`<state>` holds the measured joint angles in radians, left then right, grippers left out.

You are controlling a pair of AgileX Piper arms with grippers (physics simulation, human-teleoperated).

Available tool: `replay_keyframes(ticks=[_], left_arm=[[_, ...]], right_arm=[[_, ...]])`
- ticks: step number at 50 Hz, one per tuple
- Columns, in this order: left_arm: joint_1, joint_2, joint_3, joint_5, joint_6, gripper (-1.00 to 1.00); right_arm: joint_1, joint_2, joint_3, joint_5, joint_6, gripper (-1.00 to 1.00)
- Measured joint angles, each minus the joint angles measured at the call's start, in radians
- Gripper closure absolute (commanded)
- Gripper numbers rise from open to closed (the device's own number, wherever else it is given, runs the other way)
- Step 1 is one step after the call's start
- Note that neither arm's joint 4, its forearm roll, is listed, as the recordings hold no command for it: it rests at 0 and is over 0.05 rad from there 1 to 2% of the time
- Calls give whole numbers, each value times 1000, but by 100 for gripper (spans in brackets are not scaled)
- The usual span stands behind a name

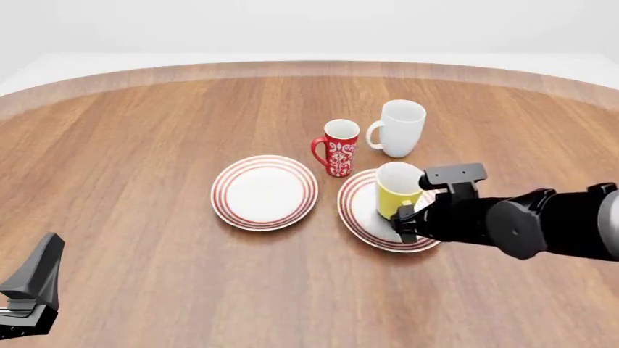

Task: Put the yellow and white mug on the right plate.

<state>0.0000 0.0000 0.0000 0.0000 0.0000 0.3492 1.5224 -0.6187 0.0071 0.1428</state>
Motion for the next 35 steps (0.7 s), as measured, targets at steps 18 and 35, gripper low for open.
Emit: replay_keyframes(ticks=[18, 35], left_arm=[[0, 0, 0, 0, 0, -100], [0, 0, 0, 0, 0, -100]], right_arm=[[33, -70, 23, 16, 24, -100], [63, -174, 50, 56, 39, -100]])
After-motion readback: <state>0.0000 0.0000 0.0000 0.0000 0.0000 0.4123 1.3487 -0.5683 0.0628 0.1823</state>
